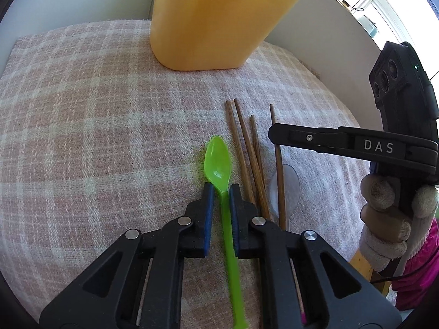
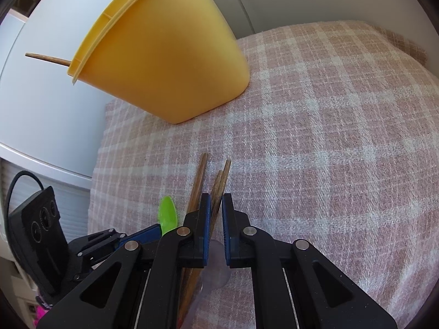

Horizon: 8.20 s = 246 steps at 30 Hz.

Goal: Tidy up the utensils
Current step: 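Close the left tool on the green spoon while the right tool grasps a wooden chopstick, then lift the green spoon with the left tool while the right tool carries its chopstick over the container, then open the left tool over the container while the right tool releases its chopstick, then move the left tool to the red-tipped wooden chopsticks while the right tool approaches the clear spoon, then close the left tool on a wooden chopstick while the right tool grasps the clear spoon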

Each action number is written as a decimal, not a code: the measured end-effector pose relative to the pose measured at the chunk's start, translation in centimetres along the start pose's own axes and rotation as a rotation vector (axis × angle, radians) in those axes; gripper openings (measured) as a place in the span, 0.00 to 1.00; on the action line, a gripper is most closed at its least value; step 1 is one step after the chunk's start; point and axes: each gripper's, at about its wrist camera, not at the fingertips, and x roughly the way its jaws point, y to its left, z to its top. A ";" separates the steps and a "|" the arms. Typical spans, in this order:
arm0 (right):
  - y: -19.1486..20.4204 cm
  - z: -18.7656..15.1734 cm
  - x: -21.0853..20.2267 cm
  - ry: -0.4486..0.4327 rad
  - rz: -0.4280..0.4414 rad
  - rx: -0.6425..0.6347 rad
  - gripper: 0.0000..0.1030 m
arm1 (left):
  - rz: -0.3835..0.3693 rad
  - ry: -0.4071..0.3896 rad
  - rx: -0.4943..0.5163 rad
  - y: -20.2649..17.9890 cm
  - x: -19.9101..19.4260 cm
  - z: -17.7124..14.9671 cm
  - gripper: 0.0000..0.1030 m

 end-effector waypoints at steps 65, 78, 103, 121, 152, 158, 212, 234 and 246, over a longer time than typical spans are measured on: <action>12.2 3.1 -20.7 -0.672 -0.004 -0.455 0.03 | -0.131 -0.685 0.049 -4.7 -14.9 15.4 0.05; 12.8 7.3 -22.1 -0.733 0.011 -0.422 0.03 | -0.074 -0.773 0.046 -4.3 -13.6 18.4 0.05; 10.8 10.7 -16.6 -0.639 -0.075 -0.380 0.03 | 0.052 -0.804 0.087 -4.1 -10.6 17.8 0.05; 10.2 8.0 -16.5 -0.609 -0.098 -0.378 0.25 | 0.054 -0.793 0.087 -4.4 -13.6 14.3 0.10; 7.9 -2.1 -17.5 -0.644 -0.226 -0.376 0.57 | 0.171 -0.659 0.216 -7.0 -16.2 2.5 0.62; 6.6 -3.6 -16.6 -0.633 -0.265 -0.365 0.79 | 0.185 -0.603 0.232 -6.9 -15.2 0.8 0.66; 0.4 -4.5 -2.1 0.011 0.003 -0.079 0.25 | 0.069 0.018 0.222 -2.5 0.6 0.6 0.19; 1.4 -4.1 -1.3 0.013 -0.003 -0.092 0.25 | 0.088 0.010 0.218 -2.6 -0.4 0.4 0.14; 2.0 -4.1 -1.0 0.016 -0.016 -0.104 0.25 | 0.115 0.045 0.241 -2.8 0.0 1.2 0.13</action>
